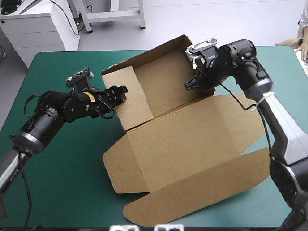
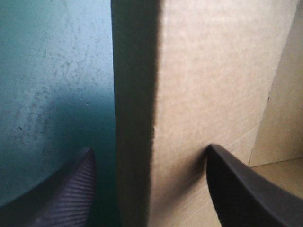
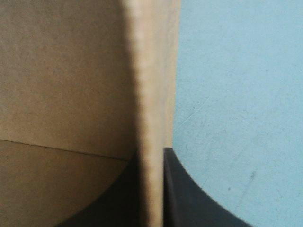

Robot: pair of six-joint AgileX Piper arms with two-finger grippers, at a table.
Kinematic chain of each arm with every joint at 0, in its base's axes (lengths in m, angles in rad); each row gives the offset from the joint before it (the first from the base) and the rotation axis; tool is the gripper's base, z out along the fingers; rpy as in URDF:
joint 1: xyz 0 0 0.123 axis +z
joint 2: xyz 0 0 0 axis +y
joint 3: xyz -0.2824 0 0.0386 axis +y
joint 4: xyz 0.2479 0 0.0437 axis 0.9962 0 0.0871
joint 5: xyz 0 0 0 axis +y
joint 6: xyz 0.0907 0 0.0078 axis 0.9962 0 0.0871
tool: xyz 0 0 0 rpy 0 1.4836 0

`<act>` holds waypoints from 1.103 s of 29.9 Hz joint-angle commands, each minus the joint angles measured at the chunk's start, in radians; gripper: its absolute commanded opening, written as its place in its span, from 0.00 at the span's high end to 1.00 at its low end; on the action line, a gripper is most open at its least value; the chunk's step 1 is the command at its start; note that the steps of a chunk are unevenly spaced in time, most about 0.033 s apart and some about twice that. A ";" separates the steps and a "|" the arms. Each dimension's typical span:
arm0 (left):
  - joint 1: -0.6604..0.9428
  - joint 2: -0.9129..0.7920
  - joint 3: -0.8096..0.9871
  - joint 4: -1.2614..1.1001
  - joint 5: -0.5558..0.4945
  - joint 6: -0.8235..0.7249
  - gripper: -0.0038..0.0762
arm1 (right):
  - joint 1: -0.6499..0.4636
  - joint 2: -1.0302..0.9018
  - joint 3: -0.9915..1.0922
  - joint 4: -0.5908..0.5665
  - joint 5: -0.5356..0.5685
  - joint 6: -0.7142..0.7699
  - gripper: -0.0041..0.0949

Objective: Fold the box

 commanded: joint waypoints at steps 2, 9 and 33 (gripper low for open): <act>-0.006 0.002 -0.030 0.001 -0.052 -0.015 0.36 | 0.032 -0.057 -0.046 0.091 -0.057 0.009 0.97; -0.006 0.036 -0.032 0.034 -0.090 -0.015 0.36 | 0.092 -0.057 -0.046 0.009 -0.061 0.051 0.97; -0.004 0.052 -0.040 0.072 -0.103 -0.045 0.96 | 0.096 -0.057 -0.046 -0.063 -0.030 0.082 0.97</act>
